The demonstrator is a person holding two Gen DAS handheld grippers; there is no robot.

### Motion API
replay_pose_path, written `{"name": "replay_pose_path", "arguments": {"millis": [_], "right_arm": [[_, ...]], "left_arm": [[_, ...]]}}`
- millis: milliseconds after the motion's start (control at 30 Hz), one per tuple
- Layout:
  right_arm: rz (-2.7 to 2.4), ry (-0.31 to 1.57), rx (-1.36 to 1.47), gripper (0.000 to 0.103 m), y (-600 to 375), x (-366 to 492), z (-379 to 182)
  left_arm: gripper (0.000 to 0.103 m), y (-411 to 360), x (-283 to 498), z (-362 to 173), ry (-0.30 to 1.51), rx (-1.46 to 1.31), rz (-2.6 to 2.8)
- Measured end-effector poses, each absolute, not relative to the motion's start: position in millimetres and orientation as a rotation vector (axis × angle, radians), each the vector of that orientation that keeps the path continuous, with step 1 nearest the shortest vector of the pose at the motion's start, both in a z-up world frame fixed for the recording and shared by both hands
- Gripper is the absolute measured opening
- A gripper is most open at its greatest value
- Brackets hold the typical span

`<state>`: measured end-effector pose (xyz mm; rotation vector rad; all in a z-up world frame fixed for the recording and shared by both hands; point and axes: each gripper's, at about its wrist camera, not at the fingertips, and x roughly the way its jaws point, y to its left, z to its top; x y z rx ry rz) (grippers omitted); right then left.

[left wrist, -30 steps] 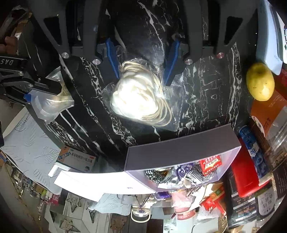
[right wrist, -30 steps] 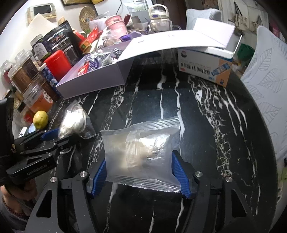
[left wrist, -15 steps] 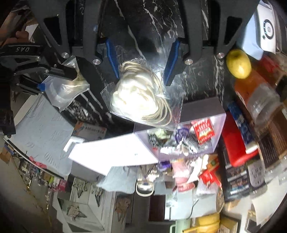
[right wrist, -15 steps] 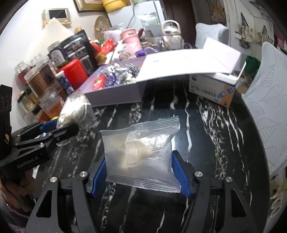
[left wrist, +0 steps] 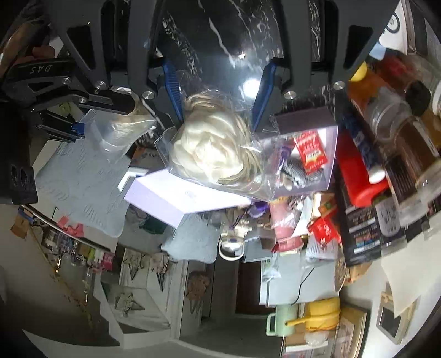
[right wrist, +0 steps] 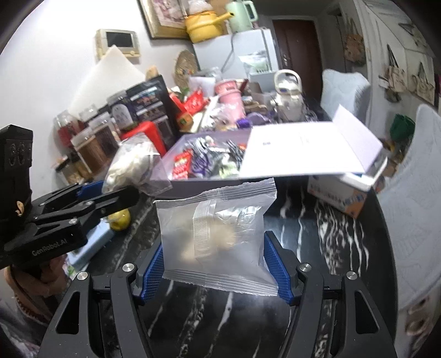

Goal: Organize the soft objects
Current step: 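Lift the cable bag with the left tool while the right tool lifts the zip bag toward the box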

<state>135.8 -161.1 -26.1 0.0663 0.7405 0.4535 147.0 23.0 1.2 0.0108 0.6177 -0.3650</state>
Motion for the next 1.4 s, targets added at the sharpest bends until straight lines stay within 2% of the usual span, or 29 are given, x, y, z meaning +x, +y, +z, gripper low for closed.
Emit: {"name": "replay_pose_path", "arguments": {"millis": [567, 1400], "right_arm": [[0.571, 0.601, 0.069, 0.067, -146.4, 173.1, 36.2], [0.629, 0.538, 0.132, 0.067, -113.3, 334.2, 50.9]], "left_arm": [[0.048, 37.8, 181.1, 54.0, 0.452, 0.002, -0.286], [0.048, 62.2, 320.0, 53.5, 0.412, -0.022, -0.181]]}}
